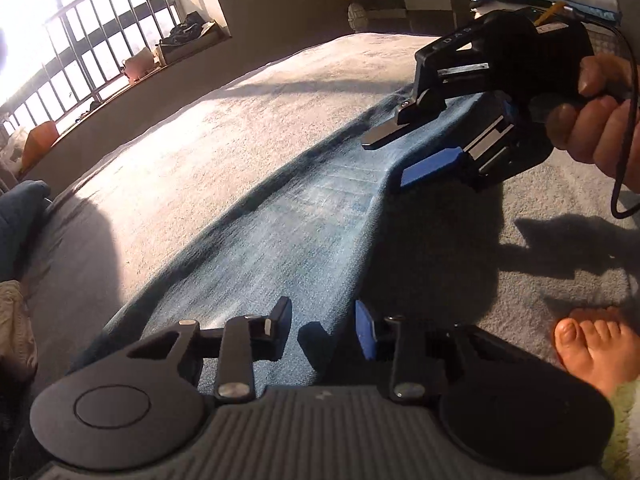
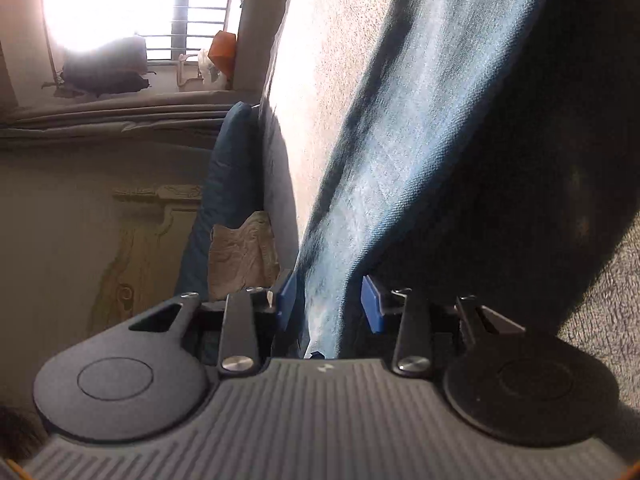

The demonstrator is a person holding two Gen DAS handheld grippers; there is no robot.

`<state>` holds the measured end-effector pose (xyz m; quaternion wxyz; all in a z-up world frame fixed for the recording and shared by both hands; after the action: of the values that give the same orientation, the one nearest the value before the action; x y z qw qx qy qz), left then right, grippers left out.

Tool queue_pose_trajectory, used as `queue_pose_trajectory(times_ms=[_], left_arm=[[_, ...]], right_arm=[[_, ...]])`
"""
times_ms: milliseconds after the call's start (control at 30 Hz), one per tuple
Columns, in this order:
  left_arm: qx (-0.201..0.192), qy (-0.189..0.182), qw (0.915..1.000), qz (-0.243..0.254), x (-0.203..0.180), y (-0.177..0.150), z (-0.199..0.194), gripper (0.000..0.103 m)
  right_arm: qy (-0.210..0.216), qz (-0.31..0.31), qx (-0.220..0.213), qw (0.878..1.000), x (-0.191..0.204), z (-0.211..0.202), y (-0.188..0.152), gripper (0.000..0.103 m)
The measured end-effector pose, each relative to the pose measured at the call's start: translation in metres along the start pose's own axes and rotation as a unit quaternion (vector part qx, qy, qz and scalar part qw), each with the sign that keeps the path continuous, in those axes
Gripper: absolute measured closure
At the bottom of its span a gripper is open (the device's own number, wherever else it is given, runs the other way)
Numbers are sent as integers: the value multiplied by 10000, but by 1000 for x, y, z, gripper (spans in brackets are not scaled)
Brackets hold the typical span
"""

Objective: Fold clothes

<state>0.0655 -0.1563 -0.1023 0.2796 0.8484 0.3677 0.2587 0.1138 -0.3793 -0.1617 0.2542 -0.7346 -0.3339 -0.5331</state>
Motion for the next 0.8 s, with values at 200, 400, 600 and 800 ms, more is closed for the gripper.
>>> queue_pose_trajectory(times_ms=[200,400,600,800], left_arm=[[18,-318,9929,-1148,26,3,1,95],[-170,-274,9890,-1445,32,4,-5,98],[-408,-216,9846,-1684,37,8,-13,98],[-466,-235,9826,-1784,36,6,-18,99]], right_arm=[[263,-121,-139,9995,6,-5,11,68],[-2,-1193,150,9927,16,-16,3,69],[-1266,-3384,231,9321,35,2,-26,83],[-1655,-4507,54,8772,48,36,-40,86]])
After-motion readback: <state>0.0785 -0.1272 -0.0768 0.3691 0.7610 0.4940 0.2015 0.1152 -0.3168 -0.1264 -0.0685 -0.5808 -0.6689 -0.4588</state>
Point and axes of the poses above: each gripper's, at about its wrist camera, not at the fingertips, and z roughly the way its jaws point, x to its left, y to its top, the point moved 3 cm from there along z, roughly the way its jaws point, and after that the axes turned 1 degree about z, right-handed, at the moved point
